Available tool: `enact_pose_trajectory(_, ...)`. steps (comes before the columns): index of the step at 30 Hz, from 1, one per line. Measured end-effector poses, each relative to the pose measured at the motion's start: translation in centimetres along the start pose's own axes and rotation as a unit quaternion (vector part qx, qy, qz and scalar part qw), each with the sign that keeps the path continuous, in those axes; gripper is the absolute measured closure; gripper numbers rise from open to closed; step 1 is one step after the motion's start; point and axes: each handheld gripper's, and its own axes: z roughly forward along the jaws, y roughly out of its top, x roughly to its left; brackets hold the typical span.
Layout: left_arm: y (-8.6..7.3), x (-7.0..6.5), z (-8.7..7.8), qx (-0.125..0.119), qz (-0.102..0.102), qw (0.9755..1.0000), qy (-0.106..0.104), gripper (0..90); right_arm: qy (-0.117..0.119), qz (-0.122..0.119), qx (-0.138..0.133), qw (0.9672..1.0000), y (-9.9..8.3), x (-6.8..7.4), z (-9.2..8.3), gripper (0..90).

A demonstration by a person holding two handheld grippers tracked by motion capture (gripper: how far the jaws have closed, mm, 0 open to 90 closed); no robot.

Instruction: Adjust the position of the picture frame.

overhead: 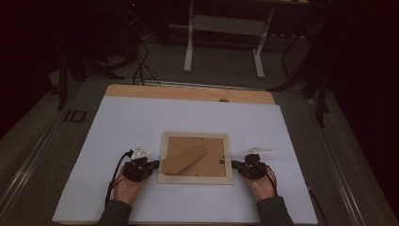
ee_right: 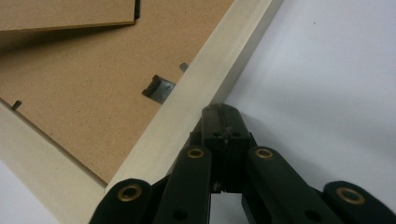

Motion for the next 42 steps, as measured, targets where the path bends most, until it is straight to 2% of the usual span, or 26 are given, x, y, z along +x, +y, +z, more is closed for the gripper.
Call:
enact_pose_trajectory(1, 0.4, -0.1, 0.0, -0.004, 0.009, 0.9999, 0.007, 90.0, -0.001, 0.001, 0.000, 1.0000, 0.1, 0.0, 0.1, 90.0)
enact_pose_trajectory(3, 0.6, -0.2, 0.0, -0.006, 0.013, 0.9998, 0.011, 90.0, 0.002, 0.002, 0.000, 1.0000, 0.1, -0.1, 0.1, 90.0)
enact_pose_trajectory(7, 0.7, 0.0, 0.0, -0.007, 0.005, 1.0000, 0.005, 90.0, 0.008, 0.006, -0.003, 0.9999, 0.1, -0.2, 0.2, 90.0)
enact_pose_trajectory(10, 0.6, 0.0, 0.0, -0.005, 0.009, 0.9999, 0.012, 90.0, 0.010, 0.006, -0.007, 0.9999, 0.1, -0.3, 0.3, 90.0)
enact_pose_trajectory(14, 0.5, 0.0, -0.4, -0.008, 0.005, 0.9999, -0.003, 90.0, 0.011, 0.005, -0.009, 0.9999, 0.0, -0.3, 0.3, 90.0)
enact_pose_trajectory(18, 0.3, -0.8, -1.6, -0.016, 0.022, 0.9996, -0.011, 90.0, 0.010, 0.001, -0.010, 0.9999, -0.1, -0.2, 0.1, 90.0)
enact_pose_trajectory(19, -0.1, -1.0, -2.3, -0.021, 0.017, 0.9995, -0.016, 90.0, 0.012, -0.004, -0.012, 0.9998, -0.2, -0.1, -0.1, 90.0)
enact_pose_trajectory(22, -0.5, -1.2, -2.9, -0.024, 0.016, 0.9993, -0.023, 90.0, 0.015, -0.007, -0.014, 0.9998, -0.2, 0.0, -0.2, 90.0)
enact_pose_trajectory(23, -1.0, -1.5, -3.4, -0.027, 0.024, 0.9989, -0.030, 88.0, 0.016, -0.009, -0.014, 0.9997, -0.1, 0.1, -0.3, 90.0)
enact_pose_trajectory(24, -1.0, -1.5, -3.4, -0.027, 0.024, 0.9989, -0.030, 85.2, 0.016, -0.009, -0.014, 0.9997, -0.1, 0.1, -0.3, 90.0)
enact_pose_trajectory(27, -1.7, -2.3, -3.9, -0.022, 0.044, 0.9984, -0.027, 80.6, 0.018, -0.008, -0.014, 0.9997, -0.1, 0.0, -0.3, 90.0)
enact_pose_trajectory(29, -2.3, -2.8, -4.4, -0.023, 0.058, 0.9975, -0.034, 70.7, 0.019, -0.006, -0.014, 0.9997, -0.1, 0.0, -0.3, 90.0)
enact_pose_trajectory(30, -2.3, -2.8, -4.4, -0.023, 0.058, 0.9975, -0.034, 67.3, 0.019, -0.006, -0.014, 0.9997, -0.1, 0.0, -0.3, 90.0)
enact_pose_trajectory(33, -2.7, -3.4, -4.2, -0.011, 0.076, 0.9966, -0.028, 60.2, 0.019, -0.006, -0.015, 0.9997, -0.1, 0.0, -0.3, 90.0)
enact_pose_trajectory(39, -2.8, -4.0, -3.3, 0.009, 0.091, 0.9955, -0.026, 59.6, 0.022, -0.004, -0.015, 0.9996, -0.1, -0.1, -0.2, 90.0)
enact_pose_trajectory(40, -2.8, -4.1, -3.0, 0.018, 0.096, 0.9952, -0.011, 59.6, 0.023, -0.004, -0.014, 0.9996, -0.1, 0.0, -0.2, 90.0)
enact_pose_trajectory(42, -2.8, -3.8, -3.0, 0.018, 0.091, 0.9955, -0.018, 59.2, 0.022, -0.003, -0.015, 0.9996, 0.0, -0.1, 0.0, 90.0)
